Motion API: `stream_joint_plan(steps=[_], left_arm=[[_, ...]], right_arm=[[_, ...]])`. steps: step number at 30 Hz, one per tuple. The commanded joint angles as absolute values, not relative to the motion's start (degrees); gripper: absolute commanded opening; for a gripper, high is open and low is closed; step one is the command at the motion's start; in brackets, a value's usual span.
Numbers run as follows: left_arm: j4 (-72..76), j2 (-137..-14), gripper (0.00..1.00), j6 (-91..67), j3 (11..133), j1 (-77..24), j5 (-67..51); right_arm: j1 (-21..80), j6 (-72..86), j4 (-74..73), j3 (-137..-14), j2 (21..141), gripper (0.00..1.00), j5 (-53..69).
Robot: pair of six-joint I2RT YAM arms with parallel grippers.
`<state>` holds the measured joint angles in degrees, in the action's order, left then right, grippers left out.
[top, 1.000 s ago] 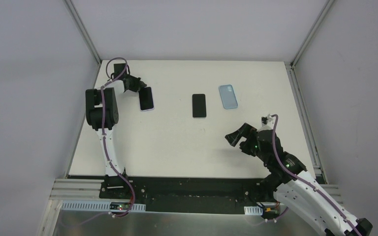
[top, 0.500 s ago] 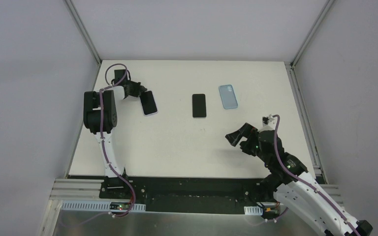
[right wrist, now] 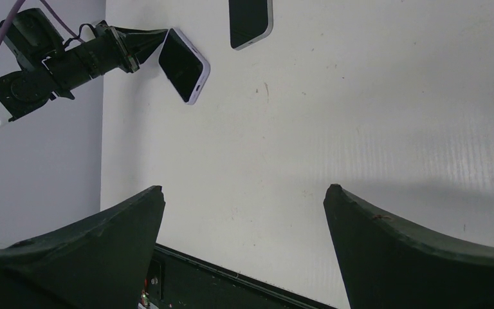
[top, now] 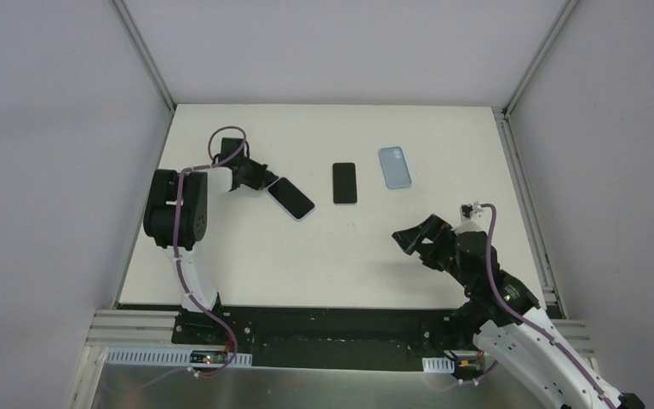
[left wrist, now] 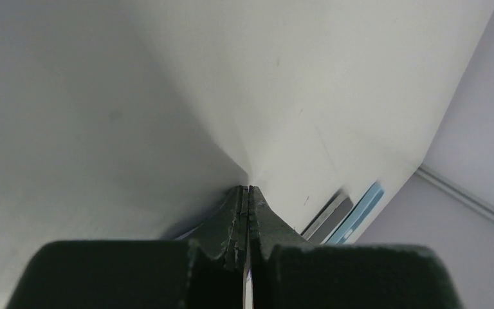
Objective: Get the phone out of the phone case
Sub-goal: Move the phone to the center of the board.
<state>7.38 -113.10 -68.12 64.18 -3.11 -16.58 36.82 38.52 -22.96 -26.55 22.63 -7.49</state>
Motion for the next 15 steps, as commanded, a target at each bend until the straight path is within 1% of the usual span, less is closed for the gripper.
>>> stream_joint_plan(steps=[1,10,15], left_arm=[[4.8,-109.9,0.00,-65.8,57.7,-6.5,-17.2],[7.1,-107.8,0.00,-65.2,54.6,-14.3,-15.9],[7.6,-107.2,0.00,-64.5,54.1,-16.6,-15.4]], right_arm=[[36.6,39.5,-21.7,-25.7,22.3,0.99,-6.1],[36.5,40.2,-20.4,-24.8,23.3,0.99,-5.2],[36.5,40.6,-17.7,-25.0,26.7,0.99,-4.5]])
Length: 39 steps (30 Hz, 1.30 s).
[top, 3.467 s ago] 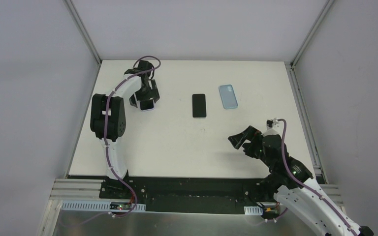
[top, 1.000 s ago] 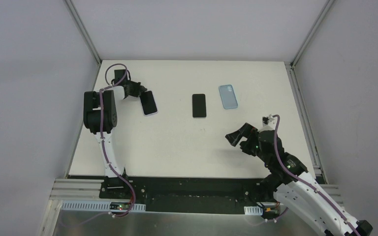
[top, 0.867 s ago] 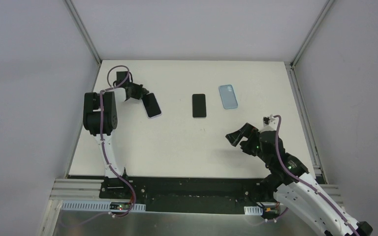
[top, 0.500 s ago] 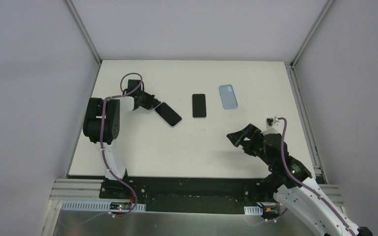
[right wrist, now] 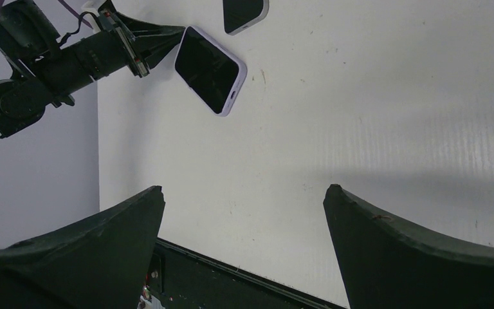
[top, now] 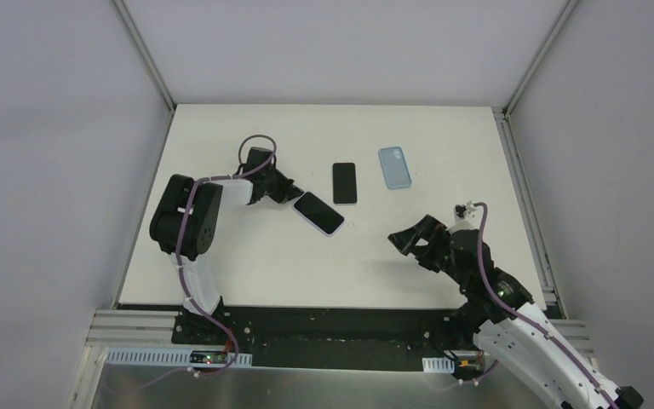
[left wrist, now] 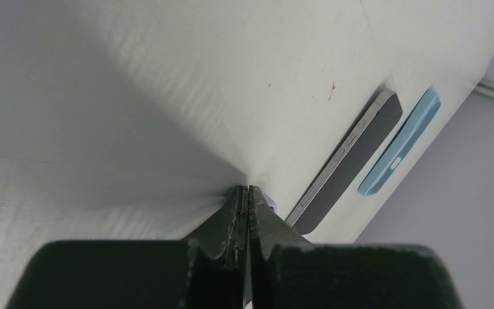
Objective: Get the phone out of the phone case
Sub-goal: Move the phone to the center of the board.
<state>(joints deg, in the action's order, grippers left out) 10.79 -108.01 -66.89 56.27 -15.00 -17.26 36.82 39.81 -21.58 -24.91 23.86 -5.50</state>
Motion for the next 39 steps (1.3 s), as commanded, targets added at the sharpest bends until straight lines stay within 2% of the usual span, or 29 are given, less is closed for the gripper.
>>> stream_joint_plan(steps=[1,13,22,36,37,39], left_arm=[[7.8,-106.8,0.00,-64.4,53.6,-16.6,-15.5],[9.4,-104.3,0.00,-62.9,51.3,-23.2,-15.4],[10.8,-104.2,0.00,-61.8,49.8,-29.5,-15.1],[12.9,-99.4,0.00,-60.0,45.9,-35.5,-11.3],[12.9,-98.2,0.02,-59.7,45.4,-35.4,-10.6],[12.9,-95.5,0.15,-59.3,43.8,-35.3,-9.0]], right_arm=[[36.5,40.7,-17.3,-25.2,27.8,0.99,-4.5],[36.8,44.0,-4.7,-29.2,48.6,0.94,-2.1],[37.9,44.5,0.6,-29.9,60.9,0.91,-6.0],[38.8,41.9,1.0,-29.5,65.8,0.89,-11.0],[38.8,42.0,1.2,-29.8,66.7,0.89,-12.0],[38.8,42.3,1.7,-30.5,68.0,0.89,-13.6]])
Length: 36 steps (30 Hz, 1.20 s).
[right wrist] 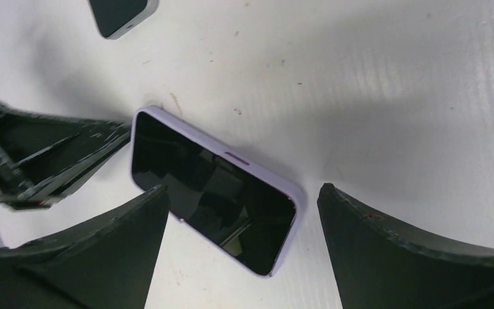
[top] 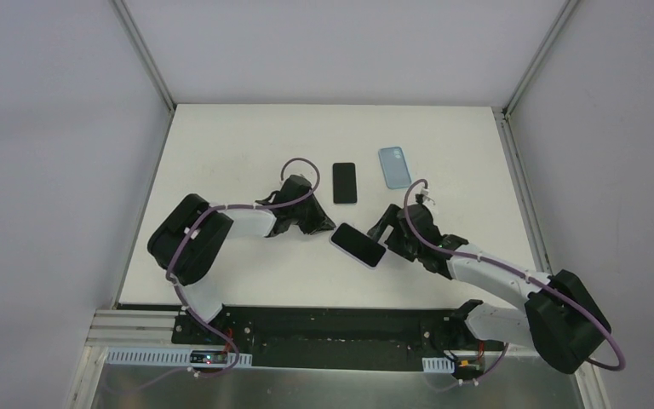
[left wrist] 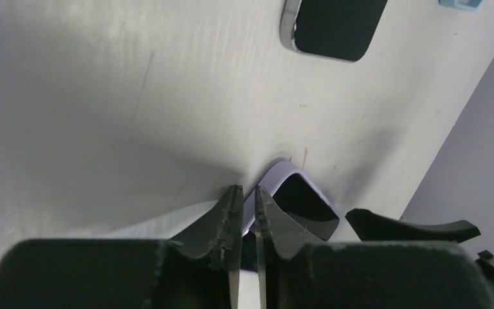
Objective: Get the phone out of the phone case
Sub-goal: Move the phone to the center of the board.
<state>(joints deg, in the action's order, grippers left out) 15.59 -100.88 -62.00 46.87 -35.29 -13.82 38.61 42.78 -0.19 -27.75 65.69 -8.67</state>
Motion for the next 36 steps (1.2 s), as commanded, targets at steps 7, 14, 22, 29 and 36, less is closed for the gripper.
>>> stream_joint_plan(steps=[7,14,22,29,36], left_arm=[[12.9,-84.4,0.46,-56.8,34.9,-35.3,-3.4],[12.9,-83.5,0.48,-54.8,33.1,-37.7,-4.5],[12.9,-90.5,0.46,-53.1,38.8,-42.4,-8.9],[13.0,-94.7,0.46,-53.1,42.3,-42.8,-9.6],[12.9,-96.1,0.45,-52.1,45.0,-42.8,-9.5]], right_arm=[[38.8,41.1,2.6,-33.0,71.9,0.88,-14.7],[39.2,42.3,5.0,-31.1,74.0,0.85,-10.6],[42.6,43.1,5.0,-30.0,74.4,0.83,-8.3],[45.3,44.9,4.5,-27.1,72.4,0.82,-8.0],[46.9,44.8,2.7,-26.9,70.1,0.82,-9.3]])
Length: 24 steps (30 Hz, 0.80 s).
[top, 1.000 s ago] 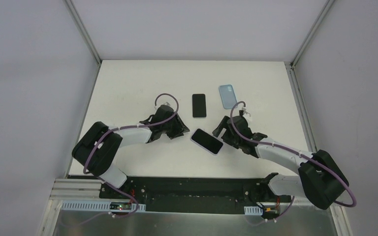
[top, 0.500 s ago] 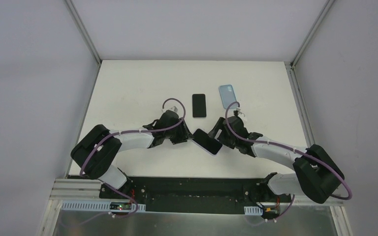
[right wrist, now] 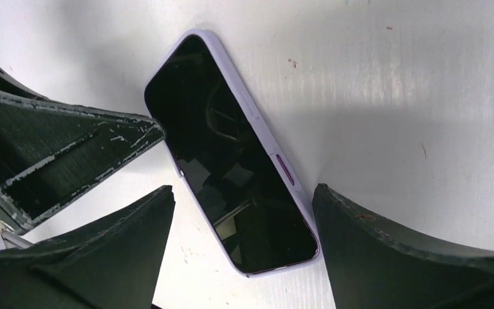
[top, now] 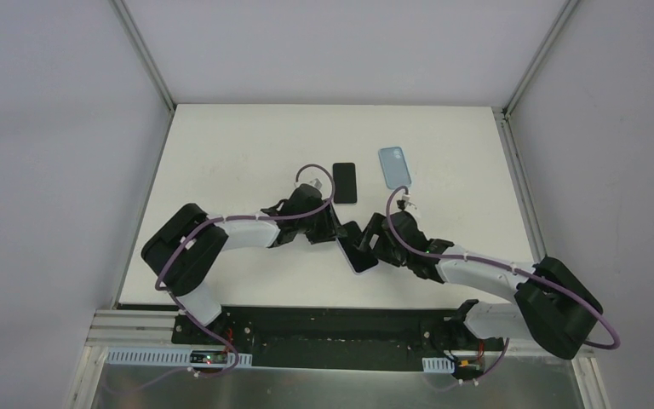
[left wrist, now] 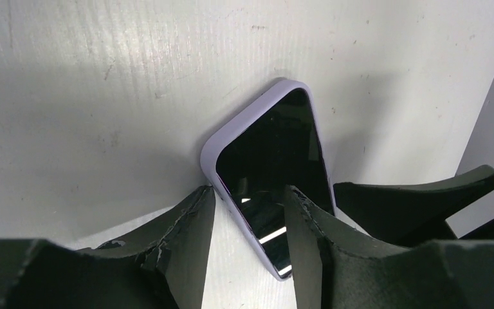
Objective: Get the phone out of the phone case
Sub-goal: Move the phone to the center of the board.
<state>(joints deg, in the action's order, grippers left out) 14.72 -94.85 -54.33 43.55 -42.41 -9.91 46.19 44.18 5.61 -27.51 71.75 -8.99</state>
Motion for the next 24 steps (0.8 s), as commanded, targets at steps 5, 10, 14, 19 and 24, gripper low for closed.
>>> stream_joint_plan(steps=[5,10,14,19,24], left_arm=[[12.9,-91.0,0.45,-50.9,42.8,-42.8,-5.9],[12.7,-86.2,0.47,-51.0,39.3,-42.4,-3.0],[12.7,-84.9,0.48,-51.2,38.1,-41.9,-3.0],[12.6,-84.5,0.52,-52.9,36.5,-39.1,-4.9],[12.7,-82.2,0.55,-52.7,34.9,-38.1,-4.0]], right_arm=[[47.0,42.3,-1.5,-27.8,65.9,0.84,-12.3],[46.9,41.0,-4.7,-28.7,63.8,0.88,-16.0],[46.5,41.5,-4.8,-28.3,63.5,0.89,-16.4],[46.4,41.3,-5.2,-28.3,62.5,0.89,-17.6],[45.0,41.5,-4.9,-27.5,62.3,0.91,-18.8]])
